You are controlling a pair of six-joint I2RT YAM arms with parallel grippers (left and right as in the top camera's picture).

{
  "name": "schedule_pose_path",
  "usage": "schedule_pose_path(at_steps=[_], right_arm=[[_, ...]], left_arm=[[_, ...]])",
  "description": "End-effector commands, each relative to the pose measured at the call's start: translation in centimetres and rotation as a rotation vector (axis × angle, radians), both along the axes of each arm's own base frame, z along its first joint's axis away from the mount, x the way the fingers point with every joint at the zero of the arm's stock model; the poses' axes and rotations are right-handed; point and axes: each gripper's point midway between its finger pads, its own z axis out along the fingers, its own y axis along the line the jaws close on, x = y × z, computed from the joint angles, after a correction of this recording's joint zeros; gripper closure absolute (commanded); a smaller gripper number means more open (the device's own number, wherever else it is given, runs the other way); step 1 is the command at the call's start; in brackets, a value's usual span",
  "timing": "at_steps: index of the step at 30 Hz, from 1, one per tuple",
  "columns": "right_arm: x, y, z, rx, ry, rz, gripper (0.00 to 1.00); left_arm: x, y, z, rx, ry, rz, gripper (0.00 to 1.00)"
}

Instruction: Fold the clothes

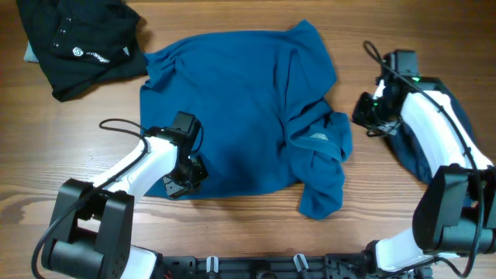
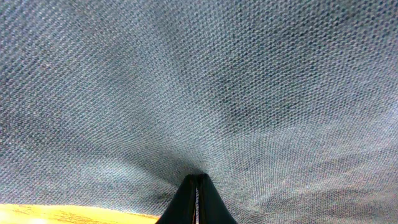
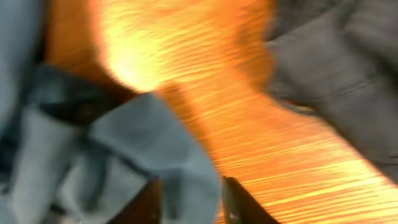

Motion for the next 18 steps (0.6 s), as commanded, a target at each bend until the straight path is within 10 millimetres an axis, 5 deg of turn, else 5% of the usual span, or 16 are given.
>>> schedule_pose_path(at_steps=[1, 4, 10, 18], right_arm=[[-1.5, -2.6, -3.3, -0.021, 0.104, -0.052, 0.96], [-1.6, -3.4, -5.2, -0.015, 0.136, -0.069, 0.96], [-1.7, -4.5, -5.8, -0.06, 0.152, -0.089, 0.96], [-2.6, -9.1, -5.8, -0.078, 0.149, -0.233, 0.94]], left_arm=[[-0.3, -0.2, -0.4, -0.017, 0.018, 0.019, 0.96], [-0.3, -0.2, -0.4, -0.017, 0.019, 0.019, 0.96], [-0.3, -0.2, -0.4, -0.017, 0.018, 0.019, 0.96], [-0.3, -0.2, -0.4, -0.016, 0.019, 0.019, 0.96]])
